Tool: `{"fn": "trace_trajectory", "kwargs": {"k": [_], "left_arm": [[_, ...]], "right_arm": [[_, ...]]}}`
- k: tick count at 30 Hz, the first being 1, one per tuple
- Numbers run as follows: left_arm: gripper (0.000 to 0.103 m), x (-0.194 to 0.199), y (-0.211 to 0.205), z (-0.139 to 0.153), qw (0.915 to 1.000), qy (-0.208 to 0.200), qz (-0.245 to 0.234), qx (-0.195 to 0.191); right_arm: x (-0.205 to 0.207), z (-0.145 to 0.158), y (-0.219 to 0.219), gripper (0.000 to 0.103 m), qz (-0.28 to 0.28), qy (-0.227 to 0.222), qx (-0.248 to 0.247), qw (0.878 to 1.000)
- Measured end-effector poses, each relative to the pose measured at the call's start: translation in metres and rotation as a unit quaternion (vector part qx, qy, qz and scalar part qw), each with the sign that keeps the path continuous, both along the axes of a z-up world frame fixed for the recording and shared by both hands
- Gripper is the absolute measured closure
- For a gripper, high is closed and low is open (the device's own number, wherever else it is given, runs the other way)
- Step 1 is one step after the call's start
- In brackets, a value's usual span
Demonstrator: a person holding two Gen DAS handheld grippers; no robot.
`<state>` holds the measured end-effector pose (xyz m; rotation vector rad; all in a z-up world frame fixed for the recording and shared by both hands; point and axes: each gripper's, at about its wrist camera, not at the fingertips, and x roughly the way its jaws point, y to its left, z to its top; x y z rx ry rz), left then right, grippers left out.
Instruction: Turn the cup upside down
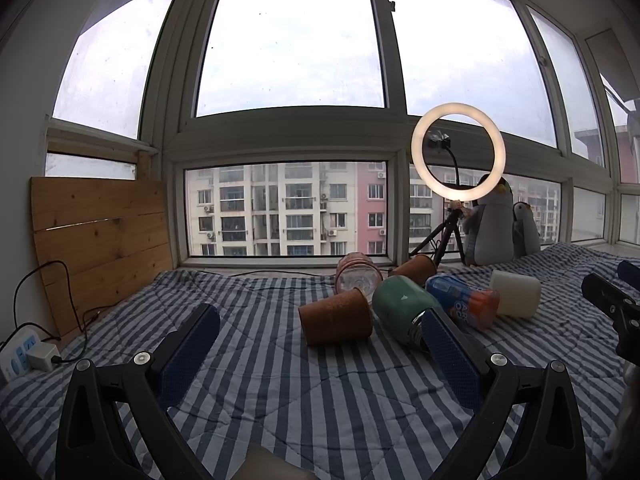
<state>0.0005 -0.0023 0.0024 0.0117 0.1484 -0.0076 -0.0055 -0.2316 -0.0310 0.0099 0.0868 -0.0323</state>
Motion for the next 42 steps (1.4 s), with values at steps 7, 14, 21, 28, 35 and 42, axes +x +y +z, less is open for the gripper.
{"fn": "trace_trajectory", "kwargs": {"k": [7, 14, 21, 28, 35, 42], "left_arm": [[0.001, 0.0002, 0.0001, -0.0007, 1.0, 0.001, 0.0, 0.001], [0.001, 0.0006, -0.0005, -0.0012, 1.0, 0.002, -0.001, 0.001], [0.001, 0.0004, -0.0014, -0.0018, 1.0, 0.002, -0.001, 0.002], [0.001, 0.0005, -0.0016, -0.002, 1.0, 0.002, -0.001, 0.002], [0.001, 0.0006, -0.0018, -0.0023, 1.0, 0.002, -0.001, 0.002], [0.001, 0.004, -0.0038, -0.0066, 0.9999, 0.012, -0.009, 0.002]], "right_arm": [[0.0001, -0.0001, 0.0002, 0.006, 0.0, 0.0, 0.0, 1.0], [0.0, -0.0001, 0.0001, 0.006, 0.0, 0.0, 0.0, 1.0], [0.0002, -0.0001, 0.0004, 0.006, 0.0, 0.001, 0.0, 1.0], [0.0001, 0.0009, 0.002, 0.006, -0.001, 0.001, 0.0, 1.0], [0.0026, -0.0037, -0.001, 0.006, -0.001, 0.006, -0.001, 1.0], [0.0068, -0.0046, 0.001, 0.006, 0.002, 0.016, -0.002, 1.0]]}}
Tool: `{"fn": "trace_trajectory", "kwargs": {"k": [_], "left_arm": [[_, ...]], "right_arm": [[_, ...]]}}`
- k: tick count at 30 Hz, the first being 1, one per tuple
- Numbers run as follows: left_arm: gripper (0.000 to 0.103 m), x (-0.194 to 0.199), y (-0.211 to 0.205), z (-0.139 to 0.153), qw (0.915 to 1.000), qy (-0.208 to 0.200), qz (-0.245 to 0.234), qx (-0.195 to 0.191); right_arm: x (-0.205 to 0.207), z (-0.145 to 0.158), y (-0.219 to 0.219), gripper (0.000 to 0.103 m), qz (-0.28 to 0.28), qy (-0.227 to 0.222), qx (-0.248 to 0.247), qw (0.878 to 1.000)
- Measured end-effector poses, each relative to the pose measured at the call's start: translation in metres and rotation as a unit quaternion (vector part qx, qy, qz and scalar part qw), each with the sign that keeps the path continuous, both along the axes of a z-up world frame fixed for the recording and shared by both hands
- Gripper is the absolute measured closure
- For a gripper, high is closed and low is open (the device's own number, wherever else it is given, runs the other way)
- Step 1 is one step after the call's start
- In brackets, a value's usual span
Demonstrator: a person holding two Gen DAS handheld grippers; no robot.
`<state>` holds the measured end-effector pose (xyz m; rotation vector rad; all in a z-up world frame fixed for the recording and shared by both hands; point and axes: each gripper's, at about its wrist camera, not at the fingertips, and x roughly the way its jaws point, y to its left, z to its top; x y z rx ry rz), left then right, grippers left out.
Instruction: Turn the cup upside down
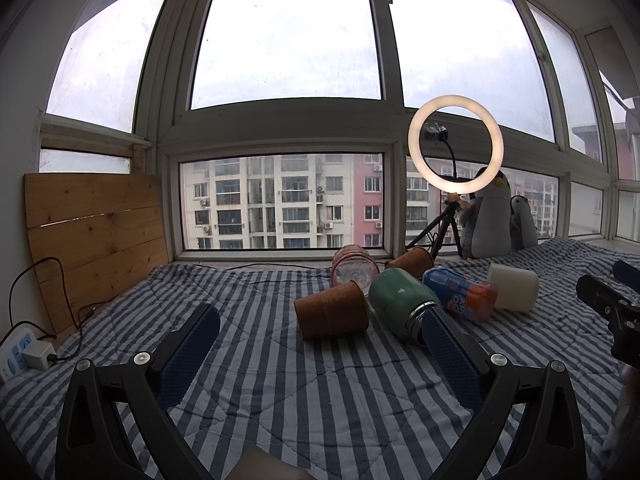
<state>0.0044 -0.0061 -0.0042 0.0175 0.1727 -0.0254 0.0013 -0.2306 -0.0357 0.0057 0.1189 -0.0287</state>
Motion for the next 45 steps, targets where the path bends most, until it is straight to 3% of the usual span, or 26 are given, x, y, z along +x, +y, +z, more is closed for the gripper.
{"fn": "trace_trajectory", "kwargs": {"k": [6, 11, 18, 22, 27, 33, 36, 38, 42, 45], "left_arm": [[0.001, 0.017, -0.002, -0.003, 0.9991, 0.041, -0.01, 0.001], [0.001, 0.044, -0.002, -0.005, 0.9944, 0.102, -0.027, -0.009], [0.001, 0.088, -0.019, 0.022, 0.9841, 0.167, -0.058, -0.003], [0.001, 0.132, -0.035, 0.036, 0.9737, 0.217, -0.068, -0.01], [0.001, 0.205, -0.058, 0.031, 0.9504, 0.302, -0.068, -0.033], [0.001, 0.274, -0.084, 0.027, 0.942, 0.326, -0.066, -0.048], [0.011, 0.301, -0.092, 0.022, 0.9354, 0.343, -0.065, -0.056], [0.025, 0.317, -0.094, 0.016, 0.9303, 0.357, -0.056, -0.064], [0.031, 0.343, -0.087, 0.005, 0.9153, 0.385, -0.063, -0.1], [0.041, 0.354, -0.084, -0.003, 0.911, 0.391, -0.062, -0.115]], "right_arm": [[0.01, -0.001, 0.0, 0.005, 0.009, 0.025, 0.006, 1.0], [0.018, -0.001, -0.005, 0.005, 0.024, 0.048, 0.023, 0.998], [0.036, 0.0, -0.015, 0.005, 0.06, 0.103, 0.049, 0.992], [0.047, 0.004, -0.02, 0.005, 0.071, 0.129, 0.043, 0.988], [0.065, 0.005, -0.026, 0.005, 0.076, 0.162, 0.027, 0.983], [0.08, -0.003, -0.045, 0.005, 0.071, 0.169, 0.05, 0.982], [0.084, -0.007, -0.049, 0.005, 0.079, 0.175, 0.062, 0.979], [0.082, -0.004, -0.05, 0.005, 0.087, 0.172, 0.065, 0.979], [0.07, 0.002, -0.042, 0.005, 0.087, 0.139, 0.043, 0.986], [0.062, 0.005, -0.034, 0.005, 0.086, 0.117, 0.021, 0.989]]}}
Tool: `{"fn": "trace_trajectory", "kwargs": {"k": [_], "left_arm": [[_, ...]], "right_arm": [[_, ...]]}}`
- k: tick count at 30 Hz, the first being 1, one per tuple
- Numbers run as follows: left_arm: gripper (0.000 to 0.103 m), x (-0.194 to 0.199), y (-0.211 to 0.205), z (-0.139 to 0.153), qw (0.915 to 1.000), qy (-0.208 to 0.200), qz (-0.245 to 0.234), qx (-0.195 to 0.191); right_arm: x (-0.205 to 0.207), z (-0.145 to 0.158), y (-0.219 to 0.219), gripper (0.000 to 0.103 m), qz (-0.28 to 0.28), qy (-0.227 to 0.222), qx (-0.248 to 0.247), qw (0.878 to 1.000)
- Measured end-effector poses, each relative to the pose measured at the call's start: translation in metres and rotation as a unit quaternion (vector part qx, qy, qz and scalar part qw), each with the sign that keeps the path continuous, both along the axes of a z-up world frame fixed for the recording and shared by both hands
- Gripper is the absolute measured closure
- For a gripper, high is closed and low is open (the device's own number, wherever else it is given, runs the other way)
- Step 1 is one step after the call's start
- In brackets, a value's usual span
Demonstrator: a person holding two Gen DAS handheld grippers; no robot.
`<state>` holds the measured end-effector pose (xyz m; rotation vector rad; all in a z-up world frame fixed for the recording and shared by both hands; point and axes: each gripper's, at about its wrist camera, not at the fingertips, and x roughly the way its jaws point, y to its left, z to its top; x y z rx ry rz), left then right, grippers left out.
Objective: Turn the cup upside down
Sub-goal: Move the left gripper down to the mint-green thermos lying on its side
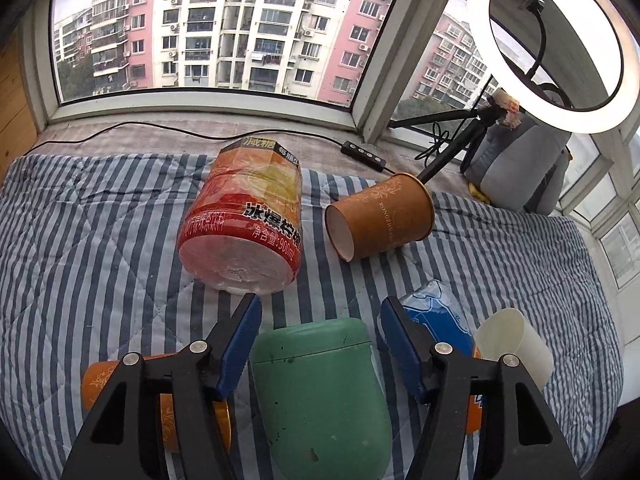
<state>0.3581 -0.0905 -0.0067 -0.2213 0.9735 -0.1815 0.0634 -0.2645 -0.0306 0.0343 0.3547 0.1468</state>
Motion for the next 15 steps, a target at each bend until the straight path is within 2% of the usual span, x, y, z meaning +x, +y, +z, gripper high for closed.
{"fn": "trace_trajectory", "kwargs": {"k": [2, 7, 11, 15], "left_arm": [[0.052, 0.007, 0.003, -0.007, 0.9998, 0.012, 0.001, -0.014], [0.058, 0.01, -0.001, -0.012, 0.9999, 0.011, -0.003, -0.01], [0.058, 0.008, -0.01, -0.012, 0.9999, 0.003, -0.015, 0.002], [0.059, 0.016, -0.012, -0.014, 0.9999, 0.01, -0.002, 0.005]], "right_arm": [[-0.003, 0.0, 0.005, 0.005, 0.002, -0.009, -0.012, 1.0], [-0.007, 0.001, 0.01, 0.005, 0.003, -0.018, -0.024, 1.0], [-0.007, 0.003, 0.007, 0.005, 0.001, -0.018, -0.016, 1.0], [-0.006, 0.003, 0.004, 0.005, -0.001, -0.016, -0.01, 1.0]]}}
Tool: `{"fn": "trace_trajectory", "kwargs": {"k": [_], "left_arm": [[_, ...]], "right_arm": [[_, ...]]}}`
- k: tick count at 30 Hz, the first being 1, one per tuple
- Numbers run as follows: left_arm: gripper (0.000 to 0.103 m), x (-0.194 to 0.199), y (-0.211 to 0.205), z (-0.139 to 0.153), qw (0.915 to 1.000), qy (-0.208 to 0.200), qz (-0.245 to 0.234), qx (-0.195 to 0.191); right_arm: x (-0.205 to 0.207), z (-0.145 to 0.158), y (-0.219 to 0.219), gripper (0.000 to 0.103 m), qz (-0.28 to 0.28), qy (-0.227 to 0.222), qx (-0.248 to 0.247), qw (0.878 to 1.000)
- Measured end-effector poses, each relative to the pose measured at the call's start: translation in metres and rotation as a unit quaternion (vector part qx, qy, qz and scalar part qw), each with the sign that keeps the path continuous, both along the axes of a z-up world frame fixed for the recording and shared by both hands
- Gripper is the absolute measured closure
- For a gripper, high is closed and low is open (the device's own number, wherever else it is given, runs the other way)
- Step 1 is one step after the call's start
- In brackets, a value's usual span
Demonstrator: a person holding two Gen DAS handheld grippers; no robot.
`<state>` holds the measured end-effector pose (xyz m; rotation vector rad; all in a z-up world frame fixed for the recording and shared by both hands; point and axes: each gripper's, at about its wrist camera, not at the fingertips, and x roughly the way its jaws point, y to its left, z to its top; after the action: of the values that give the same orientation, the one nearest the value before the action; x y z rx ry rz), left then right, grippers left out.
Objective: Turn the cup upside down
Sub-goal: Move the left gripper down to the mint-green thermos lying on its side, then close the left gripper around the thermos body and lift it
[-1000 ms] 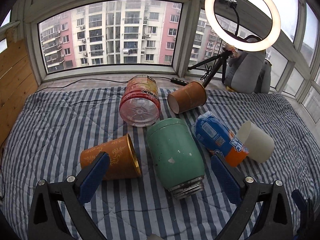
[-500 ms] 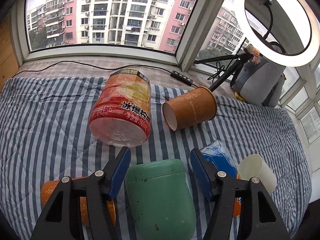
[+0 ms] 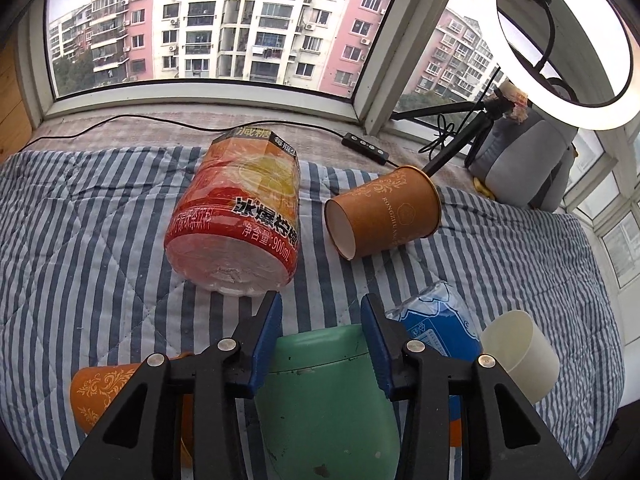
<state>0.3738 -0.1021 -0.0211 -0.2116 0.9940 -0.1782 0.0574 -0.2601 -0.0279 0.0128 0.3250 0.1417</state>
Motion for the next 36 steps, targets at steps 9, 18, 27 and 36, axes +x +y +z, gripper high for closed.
{"fn": "trace_trajectory", "kwargs": {"k": [9, 18, 27, 36], "left_arm": [[0.059, 0.006, -0.015, -0.007, 0.9994, -0.004, -0.024, 0.024], [0.059, -0.033, -0.024, -0.009, 0.9966, -0.016, -0.07, 0.041], [0.059, -0.095, -0.031, -0.006, 0.9918, -0.02, -0.121, 0.035], [0.024, -0.137, -0.005, 0.013, 0.9916, -0.038, -0.124, -0.003]], "right_arm": [[-0.004, 0.001, 0.002, 0.005, -0.003, -0.009, -0.003, 1.0], [0.001, 0.002, -0.012, 0.005, 0.001, 0.008, 0.032, 0.999], [0.021, -0.008, -0.033, 0.005, 0.008, 0.068, 0.094, 0.993], [0.037, -0.008, -0.041, 0.005, 0.029, 0.131, 0.133, 0.982]]}}
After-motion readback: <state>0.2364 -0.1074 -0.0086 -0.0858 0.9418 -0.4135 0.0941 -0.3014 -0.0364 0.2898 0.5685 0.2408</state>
